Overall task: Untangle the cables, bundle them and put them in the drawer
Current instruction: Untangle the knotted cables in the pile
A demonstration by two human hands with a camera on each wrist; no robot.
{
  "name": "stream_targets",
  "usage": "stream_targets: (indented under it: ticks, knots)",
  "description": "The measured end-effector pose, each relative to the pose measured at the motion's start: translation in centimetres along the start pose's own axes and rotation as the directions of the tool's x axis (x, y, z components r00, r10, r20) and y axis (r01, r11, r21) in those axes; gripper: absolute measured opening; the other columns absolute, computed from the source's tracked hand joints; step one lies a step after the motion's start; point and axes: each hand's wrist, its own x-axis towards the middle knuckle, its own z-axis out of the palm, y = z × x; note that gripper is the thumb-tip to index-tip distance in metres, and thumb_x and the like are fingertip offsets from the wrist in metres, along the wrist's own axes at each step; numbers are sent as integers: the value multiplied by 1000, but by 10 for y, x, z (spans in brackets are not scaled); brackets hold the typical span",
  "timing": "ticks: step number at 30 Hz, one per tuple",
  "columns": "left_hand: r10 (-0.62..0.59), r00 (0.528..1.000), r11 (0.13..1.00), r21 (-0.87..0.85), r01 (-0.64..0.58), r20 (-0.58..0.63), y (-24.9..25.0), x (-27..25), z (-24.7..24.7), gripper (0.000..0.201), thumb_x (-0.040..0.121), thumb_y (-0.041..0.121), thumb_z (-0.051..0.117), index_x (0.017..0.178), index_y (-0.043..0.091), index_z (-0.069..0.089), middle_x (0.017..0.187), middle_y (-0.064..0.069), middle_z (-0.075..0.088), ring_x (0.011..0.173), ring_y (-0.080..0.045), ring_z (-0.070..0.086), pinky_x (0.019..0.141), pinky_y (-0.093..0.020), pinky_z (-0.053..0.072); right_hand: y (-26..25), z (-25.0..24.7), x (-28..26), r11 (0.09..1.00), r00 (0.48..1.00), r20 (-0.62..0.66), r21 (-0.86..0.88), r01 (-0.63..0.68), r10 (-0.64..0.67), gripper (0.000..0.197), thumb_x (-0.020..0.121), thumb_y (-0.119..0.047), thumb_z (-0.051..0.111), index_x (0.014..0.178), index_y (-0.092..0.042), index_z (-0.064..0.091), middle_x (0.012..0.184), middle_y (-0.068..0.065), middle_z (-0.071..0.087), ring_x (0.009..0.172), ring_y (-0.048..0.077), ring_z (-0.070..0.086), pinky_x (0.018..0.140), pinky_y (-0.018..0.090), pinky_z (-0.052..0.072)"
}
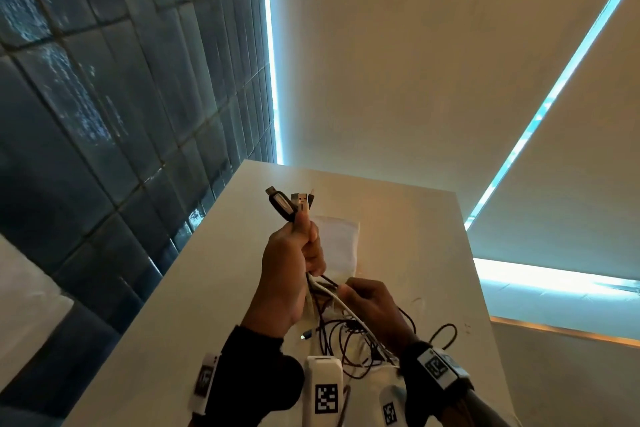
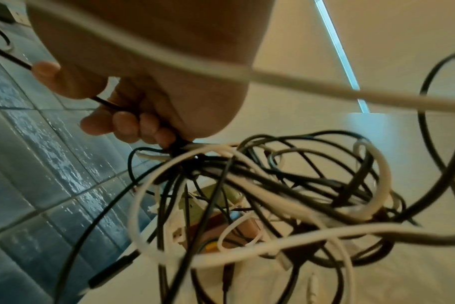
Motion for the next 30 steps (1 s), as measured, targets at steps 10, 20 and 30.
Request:
stream_targets:
  ticks: [10,20,30]
  knots:
    - [3,1000,1000,0,-3,-26,0,-10,-10,43,103,31,35,64,13,42,51,3,23,48,-12,16,56,-35,11,27,-1,-8,951,993,-6,-290,108,-114,18,81,-26,75,73,-29,59,80,-18,54,73,2,52,65,18,43]
    - [28,997,999,-36,-30,-70,0,-5,-32,41,102,34,34,67,14,42,50,5,26,45,-10,20,49,-29,19,47,-7,-33,804,990,-131,-583,-118,51,50,60,-74,70,75,-29,56,72,-11,62,66,4,55,55,25,45]
    - [35,996,924,382,-3,-78,-20,-2,-44,39,102,34,41,72,11,50,50,3,30,40,-9,25,43,-24,21,18,-37,-27,983,985,41,-81,-165,169,8,83,-1,70,88,-5,73,82,5,71,76,10,64,74,23,50]
